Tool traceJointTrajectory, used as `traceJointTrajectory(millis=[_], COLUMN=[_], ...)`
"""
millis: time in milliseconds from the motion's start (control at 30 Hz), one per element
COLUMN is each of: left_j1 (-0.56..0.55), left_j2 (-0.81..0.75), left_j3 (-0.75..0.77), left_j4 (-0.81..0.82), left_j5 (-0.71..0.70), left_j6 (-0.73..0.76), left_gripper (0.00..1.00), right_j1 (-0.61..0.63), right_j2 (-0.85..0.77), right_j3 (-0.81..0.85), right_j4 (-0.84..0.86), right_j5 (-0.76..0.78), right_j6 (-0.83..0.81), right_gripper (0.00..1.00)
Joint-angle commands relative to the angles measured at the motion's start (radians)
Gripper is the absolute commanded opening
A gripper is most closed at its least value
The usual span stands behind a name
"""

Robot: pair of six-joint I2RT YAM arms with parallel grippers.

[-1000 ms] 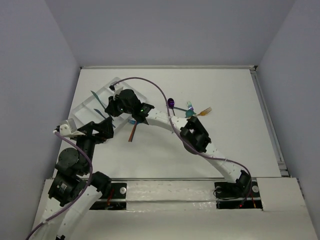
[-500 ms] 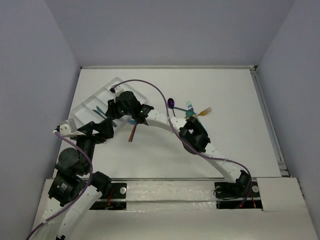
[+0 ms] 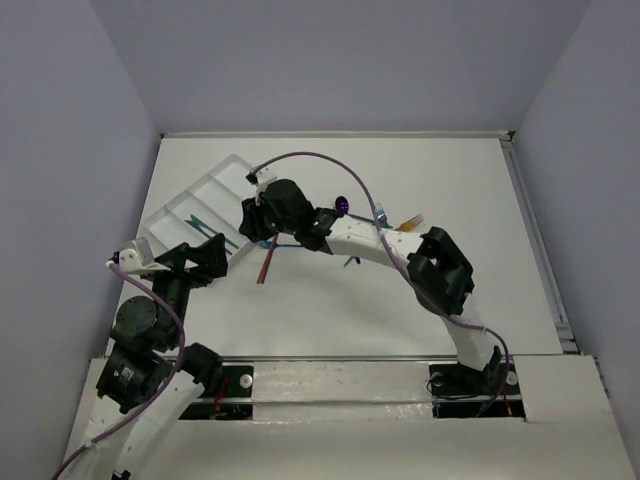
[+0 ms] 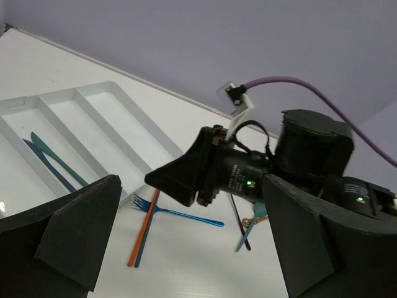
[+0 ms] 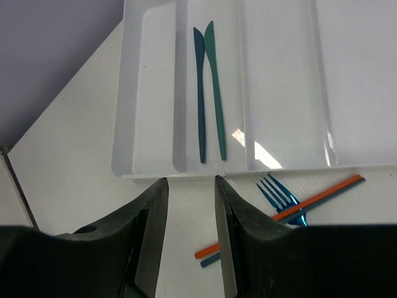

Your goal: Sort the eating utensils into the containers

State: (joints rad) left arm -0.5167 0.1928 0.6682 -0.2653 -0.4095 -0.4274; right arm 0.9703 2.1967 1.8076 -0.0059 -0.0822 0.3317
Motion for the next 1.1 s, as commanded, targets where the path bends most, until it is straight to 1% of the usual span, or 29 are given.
traceJointTrajectory(millis=[0,100,133,200,300,367,500,600,800,1067], left_j1=[0.003,0.003,0.003,0.003,0.003,0.003,0.003,0.003,0.003,0.003], left_j2=[-0.009,-0.007,-0.009,-0.009,-0.010,-0.010,-0.015,-0.021,-0.029,-0.032], left_j3=[0.005,0.005,0.004,0.004,0.004,0.004,0.004,0.004,0.002,0.002], left_j4=[0.057,0.058,0.060,0.060,0.061,0.060,0.058,0.057,0.054,0.054], left_j5=[0.017,0.020,0.021,0.024,0.026,0.026,0.026,0.024,0.023,0.020], left_j6=[0.013,0.015,0.013,0.013,0.015,0.013,0.013,0.013,0.013,0.015], left_gripper=[0.99,0.99,0.99,0.99,0.99,0.99,0.99,0.99,0.99,0.99], right_j1=[0.001,0.001,0.001,0.022,0.047,0.047,0.056,0.056,0.056,0.056], right_j2=[-0.139,-0.179,-0.178,-0.164,-0.134,-0.115,-0.069,-0.038,0.006,0.046], right_j3=[-0.169,-0.223,-0.229,-0.222,-0.196,-0.182,-0.137,-0.103,-0.064,-0.033], right_j4=[-0.052,-0.104,-0.150,-0.198,-0.232,-0.239,-0.263,-0.276,-0.275,-0.304], right_j5=[0.159,0.214,0.225,0.254,0.265,0.275,0.300,0.309,0.289,0.302], right_j6=[0.055,0.093,0.096,0.113,0.130,0.133,0.142,0.142,0.150,0.153], right_gripper=[0.43,0.44,0.45,0.46,0.49,0.50,0.45,0.39,0.39,0.39])
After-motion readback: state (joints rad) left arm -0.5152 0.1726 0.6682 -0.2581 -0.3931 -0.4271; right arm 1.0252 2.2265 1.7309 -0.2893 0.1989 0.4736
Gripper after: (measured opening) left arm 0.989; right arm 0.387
